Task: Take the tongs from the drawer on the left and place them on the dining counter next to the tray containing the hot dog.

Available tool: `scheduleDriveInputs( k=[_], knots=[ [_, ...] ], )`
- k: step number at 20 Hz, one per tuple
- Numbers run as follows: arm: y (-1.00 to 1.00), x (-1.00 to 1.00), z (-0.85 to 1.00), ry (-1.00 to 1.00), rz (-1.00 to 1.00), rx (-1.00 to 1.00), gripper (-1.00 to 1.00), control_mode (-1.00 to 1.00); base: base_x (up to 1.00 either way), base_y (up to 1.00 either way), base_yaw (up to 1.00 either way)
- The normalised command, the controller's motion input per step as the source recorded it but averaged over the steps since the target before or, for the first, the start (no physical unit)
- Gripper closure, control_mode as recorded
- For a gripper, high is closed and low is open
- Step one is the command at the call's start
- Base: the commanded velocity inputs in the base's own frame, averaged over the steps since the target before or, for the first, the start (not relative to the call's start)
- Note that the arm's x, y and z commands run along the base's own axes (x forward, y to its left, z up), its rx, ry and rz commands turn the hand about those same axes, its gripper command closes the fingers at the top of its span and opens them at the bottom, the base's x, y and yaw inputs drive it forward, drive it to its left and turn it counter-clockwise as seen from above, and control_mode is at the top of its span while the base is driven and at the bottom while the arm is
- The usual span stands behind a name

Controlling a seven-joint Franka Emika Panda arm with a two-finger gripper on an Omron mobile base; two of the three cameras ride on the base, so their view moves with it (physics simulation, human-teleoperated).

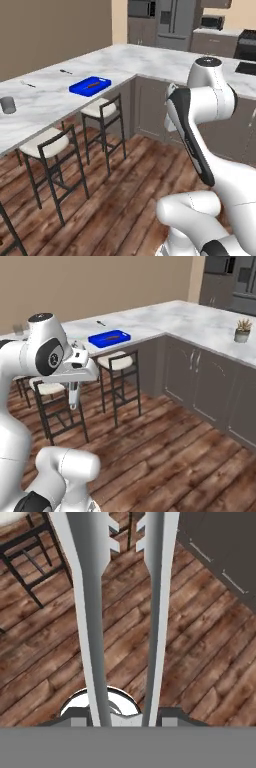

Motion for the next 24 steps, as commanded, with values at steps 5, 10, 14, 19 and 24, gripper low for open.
scheduleDriveInputs(
  k=[5,10,14,19,24],
  knots=[
    [0.00,0.00,0.00,0.00,0.00,0.00,1.00,1.00,1.00,-0.51,0.50],
    [0.00,0.00,0.00,0.00,0.00,0.00,1.00,1.00,1.00,-0.44,0.55],
    [0.00,0.00,0.00,0.00,0.00,0.00,1.00,1.00,1.00,-0.52,0.51],
    [0.00,0.00,0.00,0.00,0.00,0.00,1.00,1.00,1.00,-0.69,0.44],
    [0.00,0.00,0.00,0.00,0.00,0.00,1.00,1.00,1.00,-0.74,0.40]
  ],
)
